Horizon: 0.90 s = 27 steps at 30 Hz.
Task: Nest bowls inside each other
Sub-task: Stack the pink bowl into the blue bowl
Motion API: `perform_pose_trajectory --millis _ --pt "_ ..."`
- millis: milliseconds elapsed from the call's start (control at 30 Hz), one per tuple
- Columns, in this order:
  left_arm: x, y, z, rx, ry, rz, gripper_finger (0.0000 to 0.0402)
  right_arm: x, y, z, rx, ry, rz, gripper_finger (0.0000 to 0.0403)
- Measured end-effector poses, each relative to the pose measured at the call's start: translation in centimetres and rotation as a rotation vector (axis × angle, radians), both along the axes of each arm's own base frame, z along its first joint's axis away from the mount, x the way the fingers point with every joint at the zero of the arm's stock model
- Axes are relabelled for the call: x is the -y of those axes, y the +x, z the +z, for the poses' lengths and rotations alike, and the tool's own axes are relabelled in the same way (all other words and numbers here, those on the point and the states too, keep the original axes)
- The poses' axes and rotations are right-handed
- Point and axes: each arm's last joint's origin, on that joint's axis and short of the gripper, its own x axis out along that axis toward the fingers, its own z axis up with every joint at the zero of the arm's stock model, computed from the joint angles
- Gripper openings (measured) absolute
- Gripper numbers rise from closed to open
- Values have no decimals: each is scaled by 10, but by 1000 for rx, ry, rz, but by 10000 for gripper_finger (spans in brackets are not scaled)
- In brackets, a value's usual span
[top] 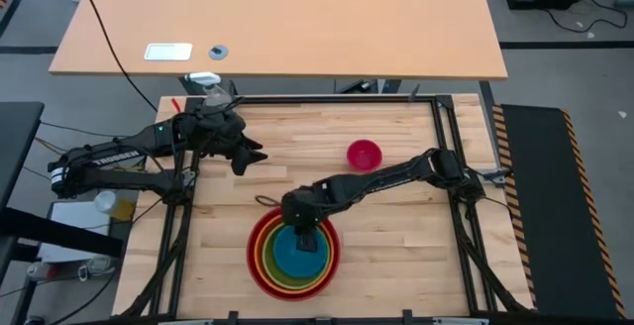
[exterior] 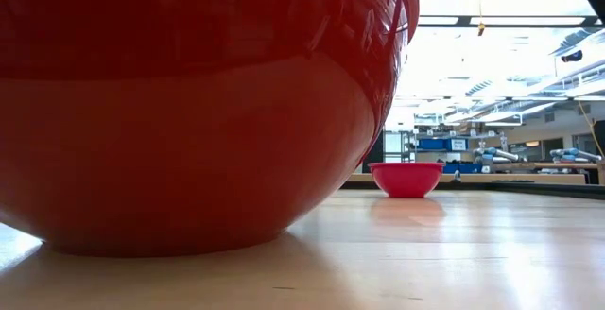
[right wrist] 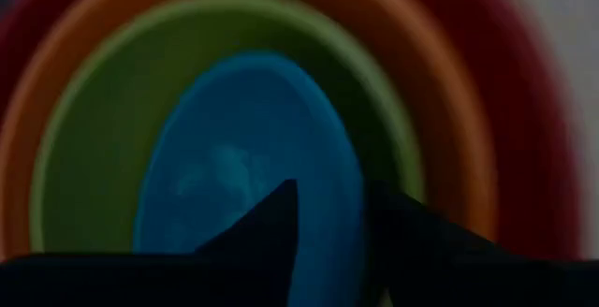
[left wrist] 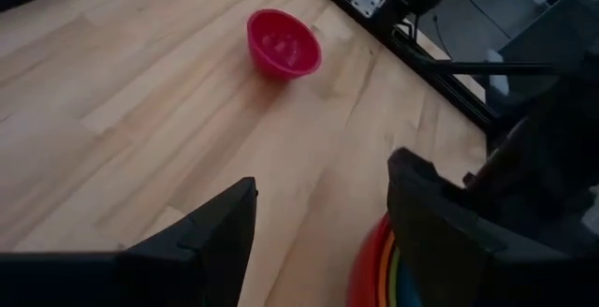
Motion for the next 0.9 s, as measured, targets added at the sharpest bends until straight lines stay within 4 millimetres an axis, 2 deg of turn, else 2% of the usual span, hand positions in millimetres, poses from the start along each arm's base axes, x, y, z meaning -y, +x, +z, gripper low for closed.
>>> perform_pose_trajectory --millis 167,300,433,633,767,900 --pt "0 -1 -1 -10 -7 -1 245 17 -1 18 -42 -25 -24 167" --pt "1 -2 -3 -38 -14 -2 245 30 -10 37 -83 -62 -76 167" --pt "1 -4 -5 -63 -17 -6 245 34 -20 53 -62 -157 -99 167" --pt "5 -3 -6 -70 -18 -27 245 32 -34 37 -188 -383 -117 166" --pt "11 -1 -6 -70 -17 -65 245 54 -47 26 -228 -320 -201 166" --pt "17 0 -6 -71 -16 -97 245 70 -77 21 -255 -351 -306 166"
